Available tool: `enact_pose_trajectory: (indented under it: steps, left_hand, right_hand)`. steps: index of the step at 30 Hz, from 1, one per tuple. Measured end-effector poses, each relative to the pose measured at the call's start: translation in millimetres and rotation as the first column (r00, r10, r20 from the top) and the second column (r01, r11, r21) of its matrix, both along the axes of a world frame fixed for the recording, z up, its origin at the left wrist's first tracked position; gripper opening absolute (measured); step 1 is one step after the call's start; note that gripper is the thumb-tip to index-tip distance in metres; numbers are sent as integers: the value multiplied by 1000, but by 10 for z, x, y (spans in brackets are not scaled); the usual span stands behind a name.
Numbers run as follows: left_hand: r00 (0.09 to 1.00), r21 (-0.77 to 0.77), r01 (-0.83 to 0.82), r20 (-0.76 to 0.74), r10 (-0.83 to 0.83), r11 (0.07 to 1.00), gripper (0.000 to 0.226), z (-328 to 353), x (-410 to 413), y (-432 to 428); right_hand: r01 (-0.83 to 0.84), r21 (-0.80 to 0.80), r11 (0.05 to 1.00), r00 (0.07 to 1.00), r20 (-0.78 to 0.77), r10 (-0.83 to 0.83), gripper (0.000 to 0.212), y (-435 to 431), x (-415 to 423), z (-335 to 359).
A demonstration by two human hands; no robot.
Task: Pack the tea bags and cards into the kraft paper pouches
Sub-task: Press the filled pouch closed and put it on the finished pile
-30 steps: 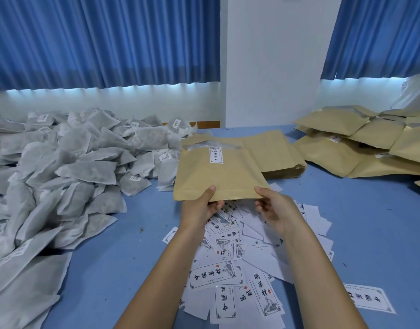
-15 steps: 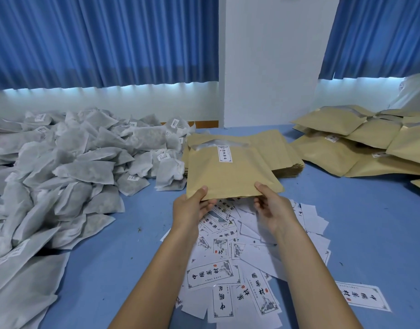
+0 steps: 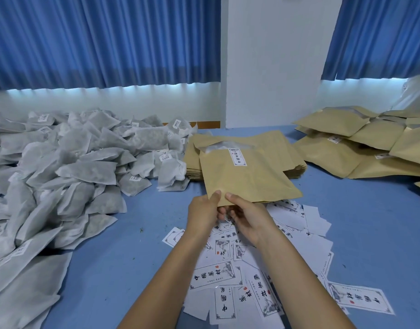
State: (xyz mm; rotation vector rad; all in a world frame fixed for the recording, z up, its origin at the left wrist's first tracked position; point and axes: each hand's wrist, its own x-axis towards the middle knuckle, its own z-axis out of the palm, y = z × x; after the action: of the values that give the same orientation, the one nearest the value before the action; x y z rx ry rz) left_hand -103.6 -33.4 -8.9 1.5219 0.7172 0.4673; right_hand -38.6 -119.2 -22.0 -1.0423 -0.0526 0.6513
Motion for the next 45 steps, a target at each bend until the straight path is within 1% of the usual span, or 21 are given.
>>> enact_pose_trajectory:
  steps: [2,4,7,10,14,17,19,22,24,30,35,39,42,45]
  left_hand:
    - [1000,77,-8,-7,8,997,41,-7,-9,-8]
    - [1000,99,-7,9,6,995,42,-8,-12,-23]
    - [1000,103,-6,25,4,995,43,-15,0,-43]
    - [999,84,-24,28,22,996,44,-20,5,-35]
    - [997,28,-74,37,72,997,40,-3,-14,15]
    - [997,67,-73,26,71,995,40,4,-11,12]
    - [997,87,-71,27,69,994,41,6,-9,-6]
    - [997,82,-75,36,72,994,42,7,-11,-18]
    - [996,62,-85,38,83,994,41,14,-14,-4]
    - [993,45,-115,43,113,992,38,18,-15,21]
    - [993,46,-107,46,104,993,38,30,-18,5]
    - [994,60,-98,50,95,993,40,42,-20,-17]
    - [995,78,-96,44,93,992,41,42,-23,-23]
    - [994,67,-101,45,98,993,40,43,-21,-23]
  right_hand:
    - [17,-5,1000,1000,-11,-17,11,-1,-4,4]
    - [26,10,1000,1000,-3,-26,16,-11,14,20]
    - [10,42,999,1000,-1,-10,16,-28,41,31]
    - [8,73,997,999,-42,-5,14,-50,66,26]
    - [78,71,994,996,-45,-75,22,-102,158,28]
    - [114,46,992,993,-44,-112,23,-94,184,19]
    - [106,44,993,993,-64,-103,23,-92,194,16]
    - [75,65,995,993,-99,-68,21,-111,214,19]
    - [107,66,992,989,-110,-99,18,-123,231,19]
    - [184,22,983,983,-21,-184,25,-146,257,45]
    - [149,36,988,986,-86,-146,18,-169,267,36]
    - [209,66,976,976,-83,-203,15,-200,296,51]
    - [251,40,967,967,-64,-248,18,-217,318,55]
    - [237,26,971,969,-73,-235,18,-221,318,59]
